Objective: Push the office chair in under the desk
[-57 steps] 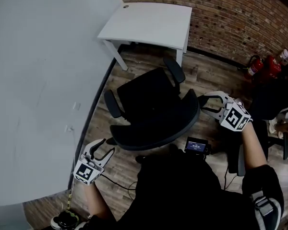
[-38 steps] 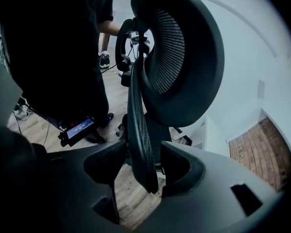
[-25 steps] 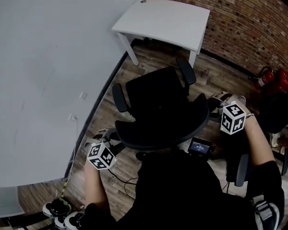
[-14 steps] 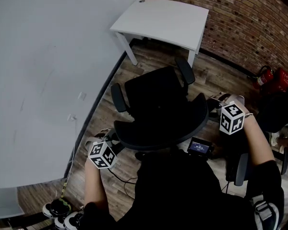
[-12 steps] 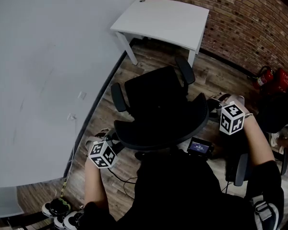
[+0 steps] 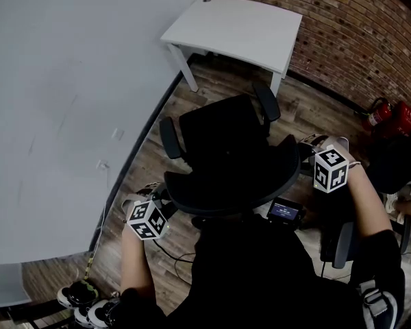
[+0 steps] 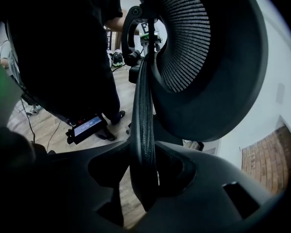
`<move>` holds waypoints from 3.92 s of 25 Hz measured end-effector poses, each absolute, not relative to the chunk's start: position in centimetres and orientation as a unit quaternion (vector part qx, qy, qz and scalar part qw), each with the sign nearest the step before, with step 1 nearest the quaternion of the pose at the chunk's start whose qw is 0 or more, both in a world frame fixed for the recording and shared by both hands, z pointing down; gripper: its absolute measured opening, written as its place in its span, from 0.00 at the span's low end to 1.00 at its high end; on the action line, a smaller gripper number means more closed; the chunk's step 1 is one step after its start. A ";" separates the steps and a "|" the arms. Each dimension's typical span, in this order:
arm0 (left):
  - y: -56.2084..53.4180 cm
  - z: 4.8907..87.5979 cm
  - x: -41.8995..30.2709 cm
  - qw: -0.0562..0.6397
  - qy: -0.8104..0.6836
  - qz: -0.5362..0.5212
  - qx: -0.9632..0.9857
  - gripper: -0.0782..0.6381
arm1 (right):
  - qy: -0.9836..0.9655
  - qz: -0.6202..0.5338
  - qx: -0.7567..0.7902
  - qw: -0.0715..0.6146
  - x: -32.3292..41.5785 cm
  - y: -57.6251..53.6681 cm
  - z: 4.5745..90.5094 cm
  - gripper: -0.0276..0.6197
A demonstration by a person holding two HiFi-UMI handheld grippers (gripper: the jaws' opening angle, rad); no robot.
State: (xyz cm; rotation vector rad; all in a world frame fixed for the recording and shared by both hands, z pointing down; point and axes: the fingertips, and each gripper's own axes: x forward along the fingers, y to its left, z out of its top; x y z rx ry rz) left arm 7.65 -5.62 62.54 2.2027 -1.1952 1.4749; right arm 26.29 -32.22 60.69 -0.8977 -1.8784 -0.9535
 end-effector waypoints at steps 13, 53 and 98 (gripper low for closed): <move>-5.7 62.6 7.3 0.125 -0.414 0.492 0.755 0.31 | -0.750 -0.378 -0.352 0.412 25.9 -32.1 60.7 0.25; -6.6 62.5 -0.3 0.081 -0.386 0.476 0.786 0.30 | -0.776 -0.365 -0.293 0.422 20.0 -30.9 61.3 0.24; -11.0 63.1 -22.8 0.009 -0.286 0.489 0.824 0.30 | -0.823 -0.338 -0.147 0.433 2.6 -28.5 62.1 0.21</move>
